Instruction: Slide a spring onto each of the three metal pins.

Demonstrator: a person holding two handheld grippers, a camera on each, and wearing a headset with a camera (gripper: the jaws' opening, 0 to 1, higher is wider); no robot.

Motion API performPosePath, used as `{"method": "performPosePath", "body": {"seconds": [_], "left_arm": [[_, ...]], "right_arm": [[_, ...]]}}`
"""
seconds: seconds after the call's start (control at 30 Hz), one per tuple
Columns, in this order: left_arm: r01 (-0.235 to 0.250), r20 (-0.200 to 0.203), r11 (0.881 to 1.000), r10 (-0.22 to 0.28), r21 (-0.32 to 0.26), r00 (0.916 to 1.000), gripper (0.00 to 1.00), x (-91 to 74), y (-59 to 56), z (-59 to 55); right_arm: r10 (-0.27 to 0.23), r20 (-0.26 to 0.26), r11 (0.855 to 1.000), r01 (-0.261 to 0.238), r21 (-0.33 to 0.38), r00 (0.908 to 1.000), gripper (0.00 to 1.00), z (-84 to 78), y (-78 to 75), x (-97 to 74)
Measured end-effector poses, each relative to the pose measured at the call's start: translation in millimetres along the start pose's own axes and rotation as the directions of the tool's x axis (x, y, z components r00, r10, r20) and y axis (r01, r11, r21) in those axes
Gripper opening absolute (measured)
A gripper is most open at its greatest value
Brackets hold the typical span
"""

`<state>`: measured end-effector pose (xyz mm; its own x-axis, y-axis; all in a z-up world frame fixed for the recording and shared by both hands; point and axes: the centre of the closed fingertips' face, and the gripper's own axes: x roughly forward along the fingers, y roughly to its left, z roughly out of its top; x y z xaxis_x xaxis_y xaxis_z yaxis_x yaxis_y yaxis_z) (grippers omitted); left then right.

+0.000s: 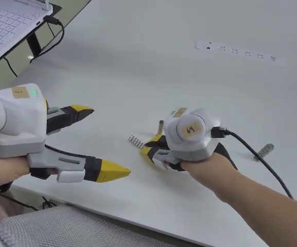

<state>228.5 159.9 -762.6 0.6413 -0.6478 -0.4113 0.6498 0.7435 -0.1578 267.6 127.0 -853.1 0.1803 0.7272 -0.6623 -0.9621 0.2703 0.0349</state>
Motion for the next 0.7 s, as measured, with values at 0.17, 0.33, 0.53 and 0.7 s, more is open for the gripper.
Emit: {"method": "performPosePath", "body": {"seconds": [0.17, 0.33, 0.53, 0.7], "left_arm": [[0.007, 0.007, 1.000, -0.007, -0.002, 0.9999, 0.97, 1.6, -3.4, 2.4], [0.012, -0.002, 1.000, -0.012, 0.006, 0.9999, 0.97, 2.8, -4.7, 1.9], [0.027, -0.008, 1.000, -0.027, 0.014, 0.9996, 0.96, 5.6, -8.6, 3.7], [0.052, -0.017, 0.998, -0.052, 0.025, 0.9985, 0.95, 11.0, -12.6, 5.0]], "right_arm": [[0.013, -0.014, 0.999, -0.013, -0.042, 0.9998, 0.07, 0.2, 5.1, -0.3], [0.026, 0.015, 1.000, -0.026, 0.013, 0.9996, 0.07, 1.1, 6.5, -8.7], [0.035, 0.036, 0.999, -0.036, 0.030, 0.9987, 0.07, -1.8, 5.4, -27.0], [0.032, 0.055, 0.999, -0.034, 0.037, 0.9980, 0.07, -4.8, 3.9, -46.9]]}}
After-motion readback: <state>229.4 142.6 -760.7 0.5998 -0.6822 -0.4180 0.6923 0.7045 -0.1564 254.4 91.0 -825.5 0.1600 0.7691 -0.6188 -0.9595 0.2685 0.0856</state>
